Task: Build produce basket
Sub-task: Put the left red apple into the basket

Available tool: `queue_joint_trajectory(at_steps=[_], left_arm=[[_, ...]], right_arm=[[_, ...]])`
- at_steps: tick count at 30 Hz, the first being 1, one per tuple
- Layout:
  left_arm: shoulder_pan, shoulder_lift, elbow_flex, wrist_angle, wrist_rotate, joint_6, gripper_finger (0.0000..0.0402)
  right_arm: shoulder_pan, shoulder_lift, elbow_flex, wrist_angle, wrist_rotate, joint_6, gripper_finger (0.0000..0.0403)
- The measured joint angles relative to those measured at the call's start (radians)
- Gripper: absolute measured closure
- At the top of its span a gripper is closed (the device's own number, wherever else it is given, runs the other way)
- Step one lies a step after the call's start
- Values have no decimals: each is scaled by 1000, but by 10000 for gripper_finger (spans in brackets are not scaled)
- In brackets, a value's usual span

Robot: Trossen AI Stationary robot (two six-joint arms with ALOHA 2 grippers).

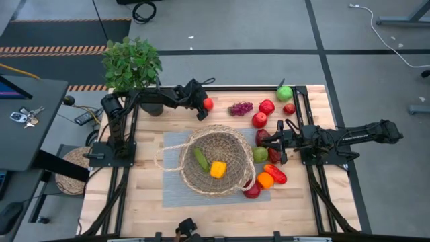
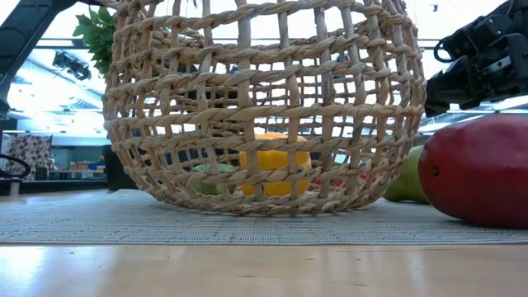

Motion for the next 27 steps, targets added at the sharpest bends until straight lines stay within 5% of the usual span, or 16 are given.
queue_joint_trajectory(at_steps=[11, 18, 27], left_arm=[[0, 0, 0, 1, 0, 21, 93], [0, -9, 0, -14, 0, 27, 96], [-8, -199, 0, -66, 27, 34, 96]], right_arm=[[0, 0, 0, 0, 0, 0, 342], [0, 0, 0, 0, 0, 0, 342], [0, 0, 0, 0, 0, 0, 342]])
